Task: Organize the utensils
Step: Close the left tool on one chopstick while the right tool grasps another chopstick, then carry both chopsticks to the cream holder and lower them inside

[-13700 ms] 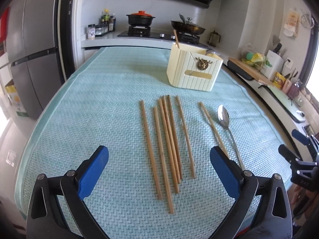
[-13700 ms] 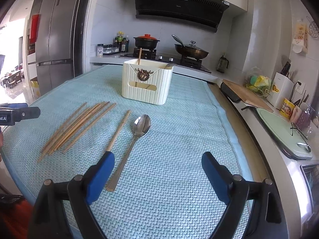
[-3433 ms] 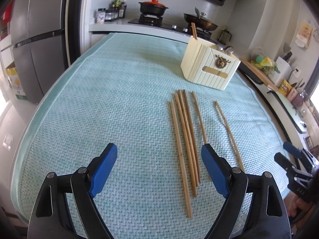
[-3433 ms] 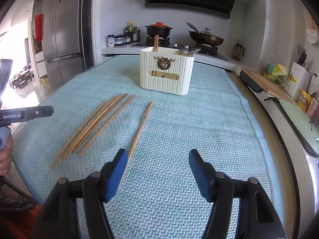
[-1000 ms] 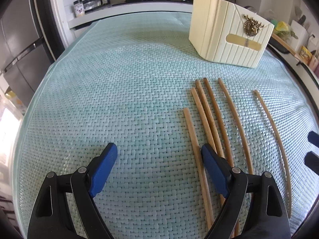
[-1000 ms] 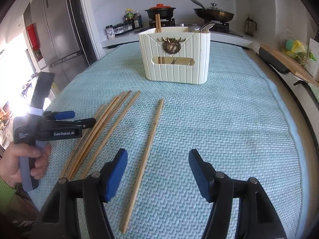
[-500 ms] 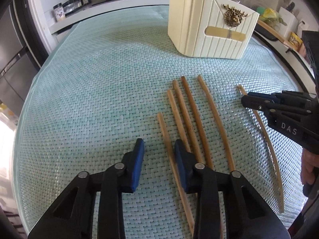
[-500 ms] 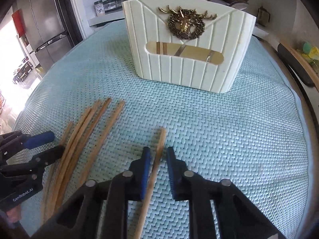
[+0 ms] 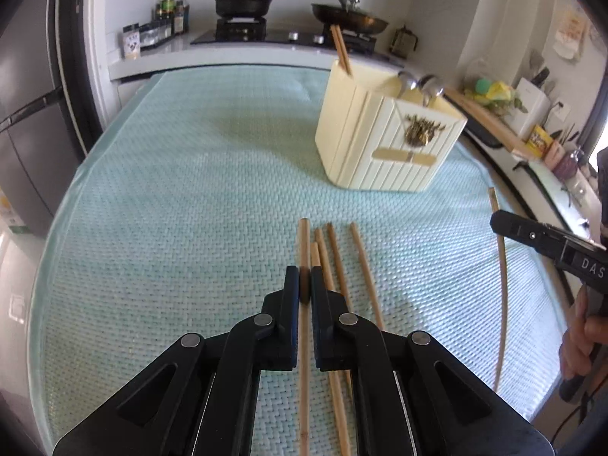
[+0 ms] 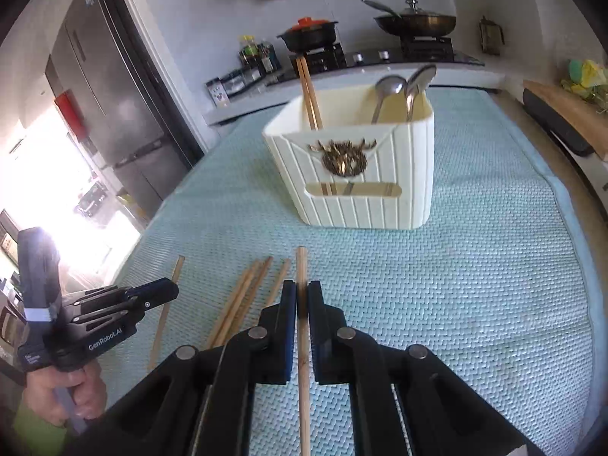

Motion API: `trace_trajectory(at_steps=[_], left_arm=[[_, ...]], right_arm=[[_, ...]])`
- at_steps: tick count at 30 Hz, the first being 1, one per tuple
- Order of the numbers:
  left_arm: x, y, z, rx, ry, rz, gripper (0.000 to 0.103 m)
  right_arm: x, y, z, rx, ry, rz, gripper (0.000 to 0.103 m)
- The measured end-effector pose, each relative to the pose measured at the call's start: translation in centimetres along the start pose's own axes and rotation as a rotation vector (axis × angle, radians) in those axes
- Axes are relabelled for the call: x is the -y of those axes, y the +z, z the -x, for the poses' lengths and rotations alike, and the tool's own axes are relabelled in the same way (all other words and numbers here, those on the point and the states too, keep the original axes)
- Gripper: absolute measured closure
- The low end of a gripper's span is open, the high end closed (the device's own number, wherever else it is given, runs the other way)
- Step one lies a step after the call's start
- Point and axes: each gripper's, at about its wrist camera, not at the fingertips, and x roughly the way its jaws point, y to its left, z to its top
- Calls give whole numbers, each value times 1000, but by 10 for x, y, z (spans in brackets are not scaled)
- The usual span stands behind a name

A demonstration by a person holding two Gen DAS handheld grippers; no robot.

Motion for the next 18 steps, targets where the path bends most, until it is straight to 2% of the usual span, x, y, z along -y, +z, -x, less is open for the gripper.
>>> trace_trajectory(at_steps=[5, 9, 14, 18], left_arm=[[5, 19, 58, 106, -47, -6, 99], [9, 29, 92, 181, -77, -10, 99], [16, 34, 111, 241, -109, -14, 99], [21, 37, 117, 266, -128, -21, 99]], right_arm=[[-16, 13, 58, 119, 46, 33, 96], [-28, 17, 95, 213, 45, 72, 96], [-38, 17, 124, 311, 6, 124, 96], [-44, 20, 132, 344, -18, 148, 96]])
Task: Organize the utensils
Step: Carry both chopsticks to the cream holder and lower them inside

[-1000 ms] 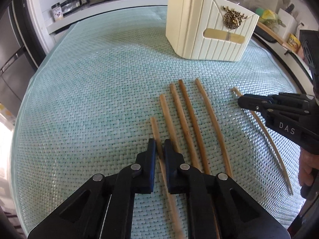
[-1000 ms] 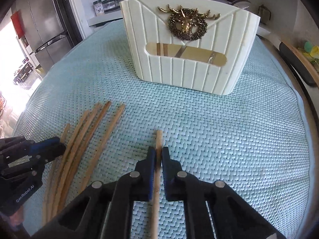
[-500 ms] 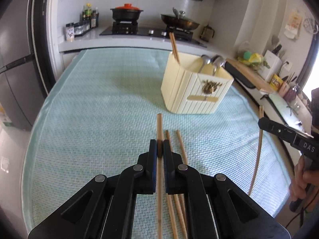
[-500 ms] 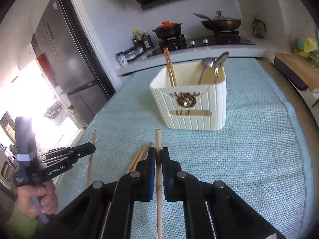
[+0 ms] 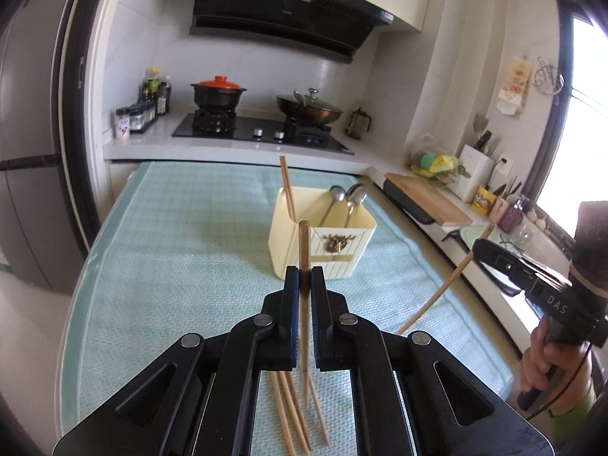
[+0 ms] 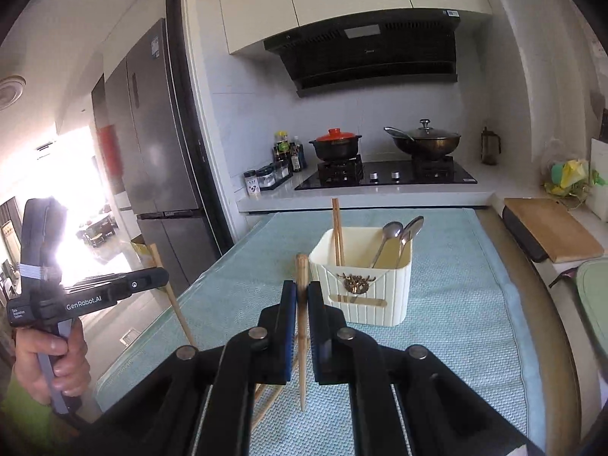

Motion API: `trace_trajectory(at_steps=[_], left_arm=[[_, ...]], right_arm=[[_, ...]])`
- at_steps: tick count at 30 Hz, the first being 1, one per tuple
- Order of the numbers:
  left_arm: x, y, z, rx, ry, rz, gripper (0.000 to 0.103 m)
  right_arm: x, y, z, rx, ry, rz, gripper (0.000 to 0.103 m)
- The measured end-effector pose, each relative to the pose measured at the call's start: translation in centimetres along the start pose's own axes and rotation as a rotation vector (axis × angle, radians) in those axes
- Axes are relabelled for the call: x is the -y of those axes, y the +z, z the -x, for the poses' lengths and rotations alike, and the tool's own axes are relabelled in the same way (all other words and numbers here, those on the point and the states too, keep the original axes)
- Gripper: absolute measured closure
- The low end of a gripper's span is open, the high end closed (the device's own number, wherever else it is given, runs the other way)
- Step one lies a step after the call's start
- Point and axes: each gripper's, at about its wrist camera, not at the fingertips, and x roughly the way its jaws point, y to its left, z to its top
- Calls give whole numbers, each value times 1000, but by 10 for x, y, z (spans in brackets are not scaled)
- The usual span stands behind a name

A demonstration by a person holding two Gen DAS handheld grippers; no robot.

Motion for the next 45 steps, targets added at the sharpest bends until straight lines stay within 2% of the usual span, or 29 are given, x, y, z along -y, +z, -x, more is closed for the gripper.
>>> trace_trajectory(at_steps=[11, 32, 39, 45], left_arm=[[4, 6, 1, 15, -13, 9, 99], [3, 15, -2, 15, -31, 33, 99], [11, 35, -7, 22, -58, 31, 99], [18, 63, -13, 43, -83, 16, 99]], right_arm=[[3, 3, 10, 24, -30, 19, 96], [6, 6, 11, 25, -29, 8, 96], [11, 18, 10, 39, -28, 12, 96], [17, 43, 6, 67, -40, 24, 96]])
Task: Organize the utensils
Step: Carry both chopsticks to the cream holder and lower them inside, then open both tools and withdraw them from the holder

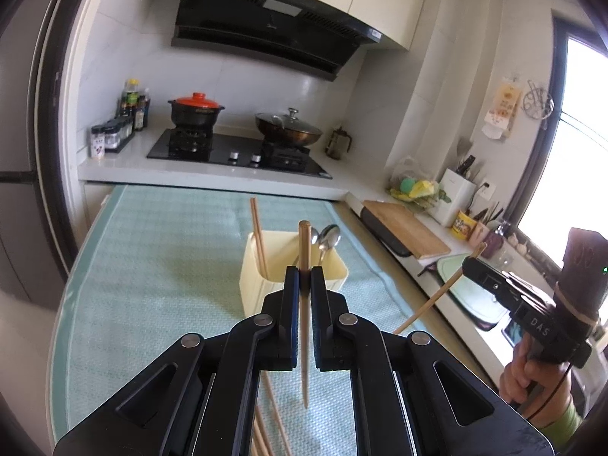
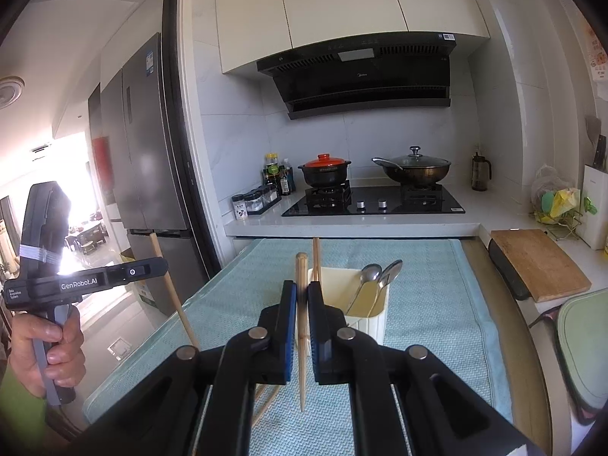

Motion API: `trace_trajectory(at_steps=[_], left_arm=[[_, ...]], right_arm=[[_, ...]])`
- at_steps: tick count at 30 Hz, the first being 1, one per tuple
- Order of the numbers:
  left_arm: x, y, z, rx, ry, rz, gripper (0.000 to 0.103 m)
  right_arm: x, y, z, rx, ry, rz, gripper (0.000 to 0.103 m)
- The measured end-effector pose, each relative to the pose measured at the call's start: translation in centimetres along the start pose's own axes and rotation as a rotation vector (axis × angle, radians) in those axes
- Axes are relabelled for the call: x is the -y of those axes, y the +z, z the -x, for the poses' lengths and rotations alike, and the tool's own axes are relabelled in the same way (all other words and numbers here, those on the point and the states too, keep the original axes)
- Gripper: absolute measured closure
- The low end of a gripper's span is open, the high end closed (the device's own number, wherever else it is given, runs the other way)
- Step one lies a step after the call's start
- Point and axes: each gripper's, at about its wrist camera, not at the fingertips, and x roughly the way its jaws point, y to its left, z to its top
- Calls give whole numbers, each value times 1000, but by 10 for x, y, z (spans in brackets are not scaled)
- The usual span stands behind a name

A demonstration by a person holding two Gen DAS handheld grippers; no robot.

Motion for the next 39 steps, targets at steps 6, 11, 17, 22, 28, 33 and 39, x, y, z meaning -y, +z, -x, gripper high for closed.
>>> trace_trajectory(at_steps=[6, 11, 17, 22, 28, 33, 39], left_arm=[[10, 46, -8, 58, 9, -36, 99], [12, 86, -28, 115, 52, -54, 99], [0, 105, -88, 114, 133, -39, 99], [-17, 96, -153, 22, 173, -17, 99], [-41, 69, -215, -125, 192, 36, 99], [-52, 61, -233, -184, 208, 64, 98], [-55, 67, -214, -168, 223, 73, 55]], right_arm=[[4, 47, -12, 64, -26, 36, 96], [5, 86, -36, 118, -56, 79, 96], [19, 98, -103, 69, -82, 109, 96], [42, 74, -184, -146, -41, 56, 96], [67, 38, -261, -346, 3, -72, 96], [75, 35, -295, -397, 57, -149, 94], [70, 41, -301, -408, 85, -161, 62]])
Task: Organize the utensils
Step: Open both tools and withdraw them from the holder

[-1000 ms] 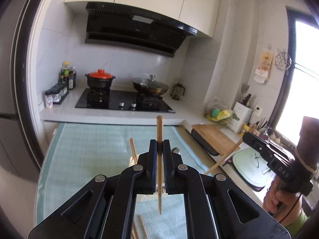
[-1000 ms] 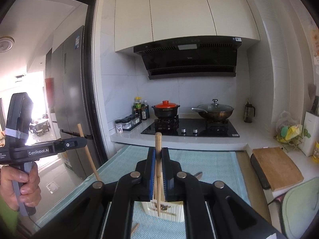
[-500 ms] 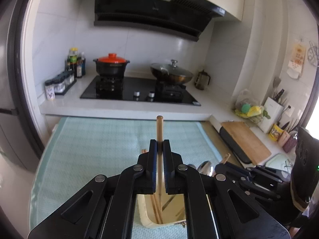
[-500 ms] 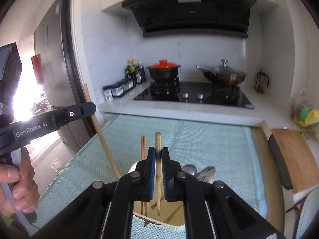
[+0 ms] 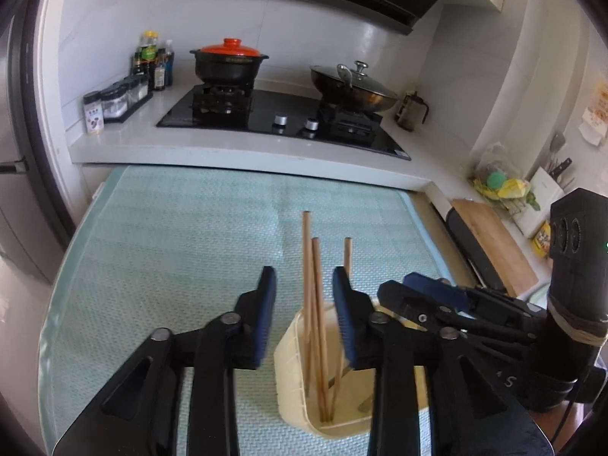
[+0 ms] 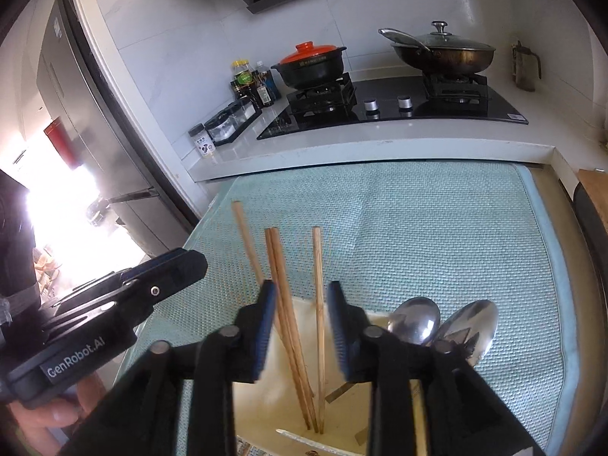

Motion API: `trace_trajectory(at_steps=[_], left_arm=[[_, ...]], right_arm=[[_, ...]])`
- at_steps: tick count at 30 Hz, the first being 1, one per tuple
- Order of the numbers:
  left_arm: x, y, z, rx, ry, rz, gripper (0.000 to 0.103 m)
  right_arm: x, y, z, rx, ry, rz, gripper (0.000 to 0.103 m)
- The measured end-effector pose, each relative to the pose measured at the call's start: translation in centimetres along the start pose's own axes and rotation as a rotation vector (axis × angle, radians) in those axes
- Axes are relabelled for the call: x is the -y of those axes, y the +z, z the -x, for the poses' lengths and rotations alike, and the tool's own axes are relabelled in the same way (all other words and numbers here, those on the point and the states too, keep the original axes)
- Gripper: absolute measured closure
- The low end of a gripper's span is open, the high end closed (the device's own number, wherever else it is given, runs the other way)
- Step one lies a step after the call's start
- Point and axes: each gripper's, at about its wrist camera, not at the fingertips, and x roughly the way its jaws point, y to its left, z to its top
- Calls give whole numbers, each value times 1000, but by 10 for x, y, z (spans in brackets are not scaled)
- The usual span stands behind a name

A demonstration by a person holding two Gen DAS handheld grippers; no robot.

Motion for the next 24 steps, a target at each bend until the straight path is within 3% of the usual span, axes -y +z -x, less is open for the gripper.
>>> trace_trajectory(at_steps=[1, 2, 6, 9, 11, 15, 19, 24], left_arm=[[-1, -2, 10, 16, 19, -9, 41], [-1, -5, 20, 29, 36, -23, 37], [-6, -26, 70, 8, 56, -113, 31], [-13, -53, 115, -10, 59, -187, 23], [-16, -76, 146, -10, 65, -236, 19], [-23, -128, 206, 6, 93, -310, 14], [-28, -168, 247, 19, 79, -290, 9], [-22, -204, 261, 36, 31, -216, 7]], right_arm=[[-3, -3, 9, 22, -5, 12, 55], [-7, -7, 18, 41, -19, 30, 54], [-24, -38, 55, 58, -89, 129, 54], [-37, -84, 89, 67, -142, 225, 52], [-44, -120, 113, 71, -162, 276, 45], [-50, -191, 154, 73, -197, 345, 44], [-53, -251, 182, 79, -220, 333, 44], [-54, -296, 199, 93, -210, 248, 44]])
